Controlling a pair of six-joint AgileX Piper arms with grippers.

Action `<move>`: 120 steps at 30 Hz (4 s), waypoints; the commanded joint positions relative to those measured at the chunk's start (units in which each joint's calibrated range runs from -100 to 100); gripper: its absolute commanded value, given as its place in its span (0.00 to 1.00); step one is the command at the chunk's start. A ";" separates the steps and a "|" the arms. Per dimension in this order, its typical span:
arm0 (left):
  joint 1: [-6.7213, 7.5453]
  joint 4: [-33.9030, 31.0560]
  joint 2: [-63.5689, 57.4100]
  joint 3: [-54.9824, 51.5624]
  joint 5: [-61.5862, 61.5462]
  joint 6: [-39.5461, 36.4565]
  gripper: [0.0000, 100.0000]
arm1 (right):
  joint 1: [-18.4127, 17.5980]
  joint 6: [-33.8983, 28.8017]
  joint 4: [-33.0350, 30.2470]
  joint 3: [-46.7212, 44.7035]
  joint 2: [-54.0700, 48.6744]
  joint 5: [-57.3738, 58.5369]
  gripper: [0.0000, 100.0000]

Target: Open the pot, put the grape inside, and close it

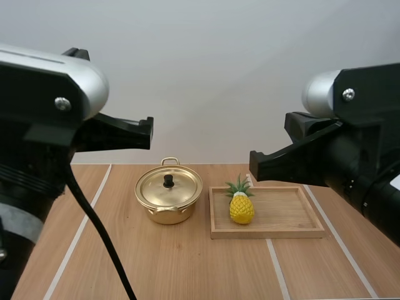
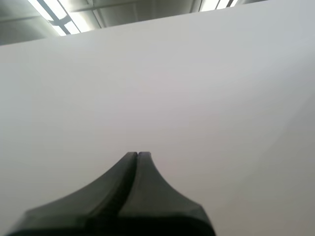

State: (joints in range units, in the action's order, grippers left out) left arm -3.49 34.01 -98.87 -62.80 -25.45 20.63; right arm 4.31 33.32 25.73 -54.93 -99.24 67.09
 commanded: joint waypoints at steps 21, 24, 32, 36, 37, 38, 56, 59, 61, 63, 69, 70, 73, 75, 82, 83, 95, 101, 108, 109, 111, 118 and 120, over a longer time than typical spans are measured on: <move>-0.13 -3.41 -0.85 -31.32 9.33 -0.82 0.00 | 0.19 -0.53 -10.84 -37.02 -0.33 -39.80 0.00; -0.13 -3.41 -0.85 -34.10 9.33 -0.82 0.00 | 0.19 -0.53 -13.87 -40.15 -0.33 -39.96 0.00; -0.13 -3.41 -0.85 -37.20 9.11 -0.82 0.00 | 0.19 -0.53 -14.90 -42.38 -0.33 -37.95 0.00; -0.13 -3.41 -0.85 -37.20 9.25 -0.82 0.00 | 0.19 -0.53 -14.90 -42.38 -0.33 -37.95 0.00; -0.13 -3.41 -0.85 -37.20 9.25 -0.82 0.00 | 0.19 -0.53 -14.90 -42.38 -0.33 -37.95 0.00; -0.13 -3.41 -0.85 -37.20 9.25 -0.82 0.00 | 0.19 -0.53 -14.90 -42.38 -0.33 -37.95 0.00; 2.92 -8.43 -1.13 -37.20 9.25 -0.82 0.00 | -1.54 -0.53 -8.40 -42.38 -0.33 -37.95 0.00; 3.00 -11.87 -1.13 -37.20 9.25 -0.82 0.00 | -2.04 -0.53 -8.51 -42.38 -0.33 -37.95 0.00; 3.00 -14.12 -1.13 -37.20 9.88 -0.82 0.00 | -2.04 -0.53 -8.51 -42.38 -0.33 -37.36 0.00; 3.00 -16.92 -1.13 -37.20 8.46 -0.82 0.00 | -2.04 -0.53 -8.51 -42.38 -0.33 -36.00 0.00; 3.00 -21.11 -1.13 -37.20 8.50 -0.82 0.00 | -2.04 -0.53 -8.63 -45.07 -0.33 -33.25 0.00; 3.00 -21.11 -1.13 -37.20 8.50 -0.82 0.00 | -2.04 -0.53 -8.63 -45.07 -0.33 -34.07 0.00; 3.00 -21.10 -1.13 -37.20 7.92 -0.82 0.00 | -2.04 -0.53 -8.63 -45.07 -0.33 -35.10 0.00; 3.00 -21.10 -1.13 -37.20 6.48 -0.82 0.00 | -2.04 -0.53 -8.63 -45.07 -0.33 -35.10 0.00; 3.00 -21.10 -1.13 -37.20 3.90 -0.82 0.00 | -2.04 -0.53 -8.53 -45.07 -0.33 -35.10 0.00; 3.00 -21.10 -1.13 -37.20 3.90 -0.82 0.00 | -2.04 -0.53 -8.53 -45.07 -0.33 -35.10 0.00; 3.00 -21.44 -1.13 -37.20 3.91 -0.50 0.00 | -2.04 -0.53 -8.51 -45.07 -0.33 -35.28 0.00; 3.08 -22.73 -1.13 -37.20 0.51 -4.07 0.00 | -2.04 -0.53 -8.51 -45.07 -0.33 -35.28 0.00; 3.13 -34.98 -1.13 -37.20 -2.47 -24.18 0.00 | -2.04 -0.53 -8.51 -45.07 -0.33 -35.28 0.00; 3.23 -35.36 -1.13 -37.20 -2.47 -25.68 0.00 | -2.04 -0.53 -8.51 -45.07 -0.33 -35.28 0.00; 3.48 -35.51 -1.13 -37.20 -2.67 -27.37 0.00 | -2.04 -0.53 -8.51 -45.07 -0.33 -35.28 0.00; 3.55 -35.51 -1.13 -37.20 -4.80 -28.74 0.00 | -2.04 -0.53 -8.51 -45.07 -0.33 -35.28 0.00; 3.55 -35.51 -1.13 -37.20 -4.80 -28.74 0.00 | -2.04 -0.53 -8.51 -45.07 -0.33 -35.28 0.00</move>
State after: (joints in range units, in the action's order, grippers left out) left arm -0.11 -0.91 -99.62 -99.90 -30.63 -7.34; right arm 2.34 32.96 17.13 -99.78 -99.19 32.90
